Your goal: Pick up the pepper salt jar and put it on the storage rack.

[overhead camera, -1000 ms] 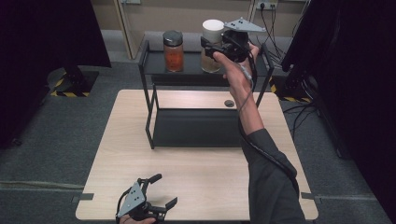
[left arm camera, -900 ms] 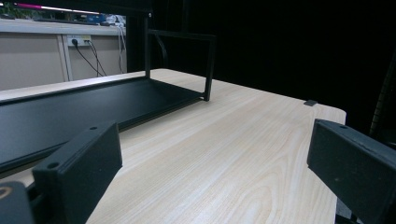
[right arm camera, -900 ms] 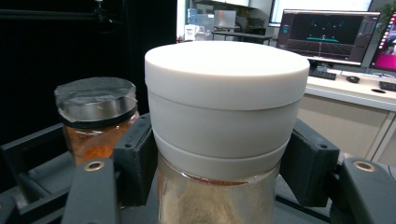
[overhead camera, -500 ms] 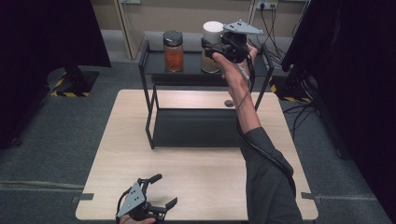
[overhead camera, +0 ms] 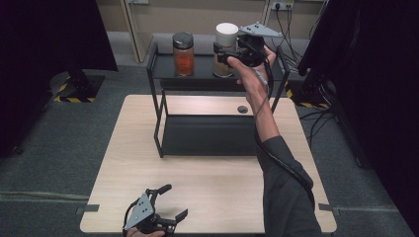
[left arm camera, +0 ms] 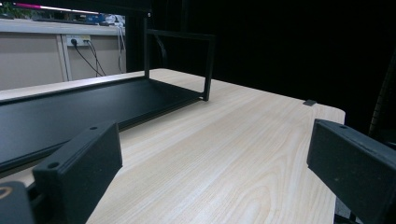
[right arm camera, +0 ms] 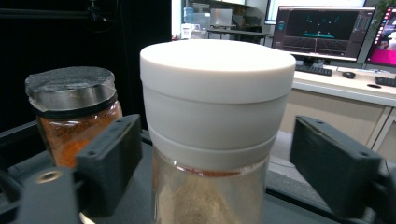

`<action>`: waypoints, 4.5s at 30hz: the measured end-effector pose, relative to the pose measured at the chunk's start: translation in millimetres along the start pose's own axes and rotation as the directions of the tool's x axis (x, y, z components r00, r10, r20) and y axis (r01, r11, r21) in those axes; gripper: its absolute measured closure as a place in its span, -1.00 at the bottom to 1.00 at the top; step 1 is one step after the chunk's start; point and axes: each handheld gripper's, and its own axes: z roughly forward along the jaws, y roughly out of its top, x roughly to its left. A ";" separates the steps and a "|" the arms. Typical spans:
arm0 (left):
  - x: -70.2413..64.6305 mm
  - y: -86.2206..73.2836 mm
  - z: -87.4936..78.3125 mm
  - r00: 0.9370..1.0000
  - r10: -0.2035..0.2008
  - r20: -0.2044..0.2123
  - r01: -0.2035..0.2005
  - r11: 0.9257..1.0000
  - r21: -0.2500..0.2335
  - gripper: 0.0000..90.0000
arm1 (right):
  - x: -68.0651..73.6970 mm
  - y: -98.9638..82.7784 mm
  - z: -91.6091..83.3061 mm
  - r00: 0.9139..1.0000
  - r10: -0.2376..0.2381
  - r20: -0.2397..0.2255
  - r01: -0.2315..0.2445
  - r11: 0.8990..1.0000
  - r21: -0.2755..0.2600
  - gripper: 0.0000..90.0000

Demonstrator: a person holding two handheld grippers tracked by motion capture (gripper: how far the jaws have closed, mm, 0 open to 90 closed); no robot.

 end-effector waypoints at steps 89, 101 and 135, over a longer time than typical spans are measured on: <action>-0.3 0.0 1.0 1.000 0.008 -0.013 -0.008 1.000 0.012 -0.94 | -6.5 -166.5 -166.4 0.956 -0.065 -0.286 0.033 0.993 -0.117 -0.99; -0.6 -0.1 0.8 1.000 0.011 -0.014 -0.011 1.000 0.009 -0.94 | 1.4 -193.8 -175.2 0.953 -0.043 -0.299 0.012 0.994 -0.105 -0.99; -0.7 -0.2 0.4 1.000 0.012 -0.016 -0.012 1.000 0.005 -0.94 | 24.7 -262.0 -198.1 0.951 -0.017 -0.308 -0.005 0.998 -0.069 -0.99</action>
